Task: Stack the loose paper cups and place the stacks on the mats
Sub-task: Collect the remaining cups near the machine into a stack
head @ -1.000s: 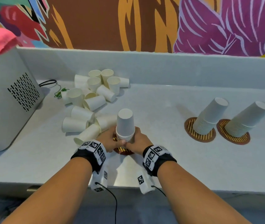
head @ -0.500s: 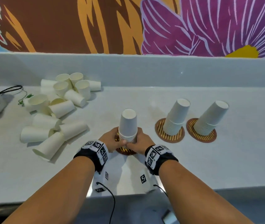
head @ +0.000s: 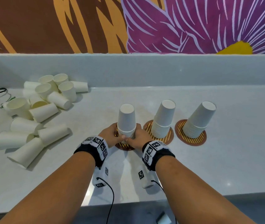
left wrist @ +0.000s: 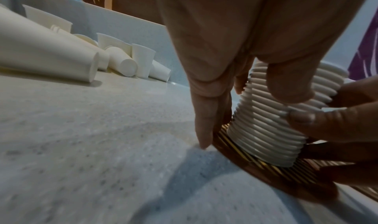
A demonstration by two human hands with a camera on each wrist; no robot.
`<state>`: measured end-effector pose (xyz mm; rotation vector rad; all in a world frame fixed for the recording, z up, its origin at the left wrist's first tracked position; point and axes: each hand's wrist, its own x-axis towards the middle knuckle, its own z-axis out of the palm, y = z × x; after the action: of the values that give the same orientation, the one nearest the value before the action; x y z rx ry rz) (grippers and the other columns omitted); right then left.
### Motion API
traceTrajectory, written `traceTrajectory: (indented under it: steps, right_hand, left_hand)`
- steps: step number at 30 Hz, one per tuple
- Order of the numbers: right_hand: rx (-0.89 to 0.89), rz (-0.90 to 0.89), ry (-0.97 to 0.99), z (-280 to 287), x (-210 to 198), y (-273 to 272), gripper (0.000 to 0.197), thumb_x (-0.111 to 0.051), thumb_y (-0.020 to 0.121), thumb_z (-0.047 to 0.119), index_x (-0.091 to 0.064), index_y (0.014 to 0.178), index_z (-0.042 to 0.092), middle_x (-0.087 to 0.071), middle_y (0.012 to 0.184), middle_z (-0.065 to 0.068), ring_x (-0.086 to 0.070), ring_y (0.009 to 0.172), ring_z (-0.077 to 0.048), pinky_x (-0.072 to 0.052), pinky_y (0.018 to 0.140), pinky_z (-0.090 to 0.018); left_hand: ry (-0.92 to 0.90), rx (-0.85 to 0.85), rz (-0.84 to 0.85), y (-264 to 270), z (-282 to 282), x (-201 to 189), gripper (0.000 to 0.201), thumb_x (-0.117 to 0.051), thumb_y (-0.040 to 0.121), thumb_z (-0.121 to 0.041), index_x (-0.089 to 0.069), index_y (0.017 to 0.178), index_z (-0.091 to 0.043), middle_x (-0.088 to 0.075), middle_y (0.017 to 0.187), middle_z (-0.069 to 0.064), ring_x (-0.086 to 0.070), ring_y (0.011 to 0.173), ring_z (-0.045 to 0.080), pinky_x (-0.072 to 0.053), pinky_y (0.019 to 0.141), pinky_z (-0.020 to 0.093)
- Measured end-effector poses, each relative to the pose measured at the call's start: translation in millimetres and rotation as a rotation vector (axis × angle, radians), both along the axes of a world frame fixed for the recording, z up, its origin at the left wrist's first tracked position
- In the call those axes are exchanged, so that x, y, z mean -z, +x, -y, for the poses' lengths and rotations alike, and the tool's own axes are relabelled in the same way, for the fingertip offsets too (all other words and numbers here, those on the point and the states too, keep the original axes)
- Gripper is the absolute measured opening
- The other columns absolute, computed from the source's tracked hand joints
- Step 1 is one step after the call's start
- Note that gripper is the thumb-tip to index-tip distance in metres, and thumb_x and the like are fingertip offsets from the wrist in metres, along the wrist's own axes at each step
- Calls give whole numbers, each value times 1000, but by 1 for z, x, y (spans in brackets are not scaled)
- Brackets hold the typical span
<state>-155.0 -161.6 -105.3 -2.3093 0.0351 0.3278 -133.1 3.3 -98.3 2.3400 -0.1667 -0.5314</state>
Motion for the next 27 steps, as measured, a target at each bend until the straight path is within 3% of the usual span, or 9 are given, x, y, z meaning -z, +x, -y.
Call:
traceTrajectory:
  steps: [5,12,17,19,23,27]
  right_hand:
    - [-4,3,-9,-1,-2,10,69,-71,82,33,-34,136,11,-56,128,-11,-56,116,-31,-40,82,-27]
    - [10,3,-22,-6,2,16,70,-69,82,36,-33,136,12,-54,131,-12,-56,117,-31,-47,91,-36]
    - [-3,41,29,-5,-2,10,66,-73,80,30,-41,135,14,-54,133,-8,-54,121,-27,-42,91,-28]
    - [-2,77,21,-5,-3,8,60,-74,78,26,-47,130,15,-58,129,-7,-55,119,-25,-41,88,-26]
    - [25,88,-138,-7,-12,3,41,-69,81,22,-55,118,10,-63,116,-9,-60,108,-28,-47,87,-31]
    - [-12,-35,-290,-8,-23,-3,17,-56,90,22,-57,97,7,-59,93,-9,-58,88,-25,-42,70,-29]
  left_hand:
    - [12,-19,1,6,1,0,72,-64,88,-38,-26,148,-23,-55,136,5,-57,116,24,-51,91,40]
    - [6,-44,1,8,0,-1,71,-62,90,-38,-25,148,-24,-54,137,5,-57,117,25,-51,90,39]
    - [-2,-56,10,1,-2,1,68,-65,88,-36,-31,146,-22,-57,135,3,-57,120,21,-42,89,27]
    - [-7,-66,8,-3,-3,3,69,-67,86,-37,-33,145,-22,-59,133,2,-59,117,19,-42,90,26]
    - [78,-140,2,-8,-4,0,72,-66,87,-32,-31,147,-15,-57,136,5,-56,121,22,-42,99,32]
    - [103,-188,4,-14,-7,-4,65,-67,85,-30,-40,141,-13,-64,125,6,-59,114,22,-47,97,35]
